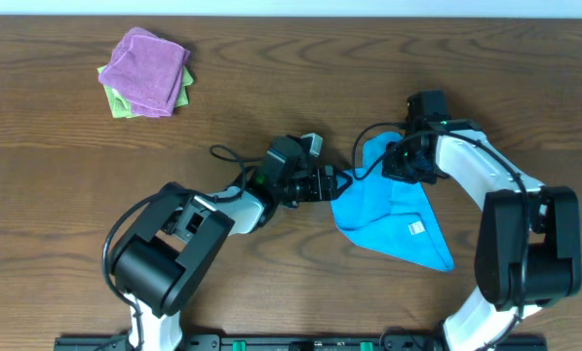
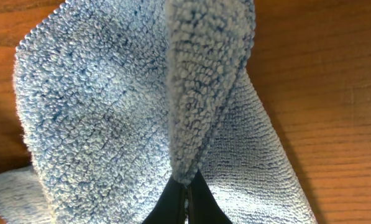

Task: Fold the cloth
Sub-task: 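Grasp the cloth's left edge with the left gripper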

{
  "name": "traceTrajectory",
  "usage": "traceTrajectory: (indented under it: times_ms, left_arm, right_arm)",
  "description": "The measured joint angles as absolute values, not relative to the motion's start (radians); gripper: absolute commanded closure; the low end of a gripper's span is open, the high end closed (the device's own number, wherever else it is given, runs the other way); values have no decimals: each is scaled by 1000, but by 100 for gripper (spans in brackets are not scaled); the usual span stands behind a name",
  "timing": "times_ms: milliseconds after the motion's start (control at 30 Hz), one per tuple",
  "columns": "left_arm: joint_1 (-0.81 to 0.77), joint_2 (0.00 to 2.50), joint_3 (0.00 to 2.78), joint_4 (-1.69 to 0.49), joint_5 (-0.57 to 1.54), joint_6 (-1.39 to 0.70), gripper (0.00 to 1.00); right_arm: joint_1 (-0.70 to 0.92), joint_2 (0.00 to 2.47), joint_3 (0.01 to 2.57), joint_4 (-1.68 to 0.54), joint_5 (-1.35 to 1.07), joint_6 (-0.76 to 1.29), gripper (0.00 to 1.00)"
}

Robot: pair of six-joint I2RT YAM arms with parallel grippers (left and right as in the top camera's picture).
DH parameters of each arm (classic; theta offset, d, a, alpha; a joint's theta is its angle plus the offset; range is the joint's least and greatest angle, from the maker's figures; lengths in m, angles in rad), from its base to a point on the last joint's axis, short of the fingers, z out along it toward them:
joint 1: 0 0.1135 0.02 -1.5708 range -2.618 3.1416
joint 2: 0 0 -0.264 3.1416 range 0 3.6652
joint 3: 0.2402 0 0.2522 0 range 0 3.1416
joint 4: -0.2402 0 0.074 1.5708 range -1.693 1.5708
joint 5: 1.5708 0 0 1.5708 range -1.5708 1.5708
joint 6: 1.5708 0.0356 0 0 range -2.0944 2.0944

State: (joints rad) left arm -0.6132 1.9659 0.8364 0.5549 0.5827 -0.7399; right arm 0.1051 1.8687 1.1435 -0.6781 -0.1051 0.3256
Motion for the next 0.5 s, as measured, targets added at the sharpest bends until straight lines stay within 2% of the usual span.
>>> traceTrajectory:
  times_ms: [33, 133, 167, 233, 300, 367, 400, 500]
  left_arm:
    - [-617, 1972, 839, 556, 579, -743, 39]
    - [-624, 1982, 842, 559, 569, -756, 41]
    - [-624, 1982, 842, 559, 568, -759, 51]
    - [-625, 1985, 842, 553, 558, -763, 57]
    - [-625, 1990, 842, 553, 549, -763, 53]
    - [-626, 1990, 842, 558, 552, -764, 42]
    - [-628, 1988, 842, 559, 553, -764, 39]
    - [-634, 1985, 849, 553, 552, -759, 40]
  right_arm:
    - [105, 1869, 1143, -679, -105, 326, 99]
    - [105, 1869, 1143, -681, -105, 326, 99]
    - [105, 1869, 1143, -681, -106, 326, 99]
    - [105, 1869, 1143, -680, -108, 326, 99]
    - [105, 1869, 1143, -681, -112, 326, 99]
    - [105, 1869, 1143, -681, -114, 326, 99]
    - [105, 1869, 1143, -681, -115, 326, 99]
    - [105, 1869, 1143, -680, -117, 326, 99]
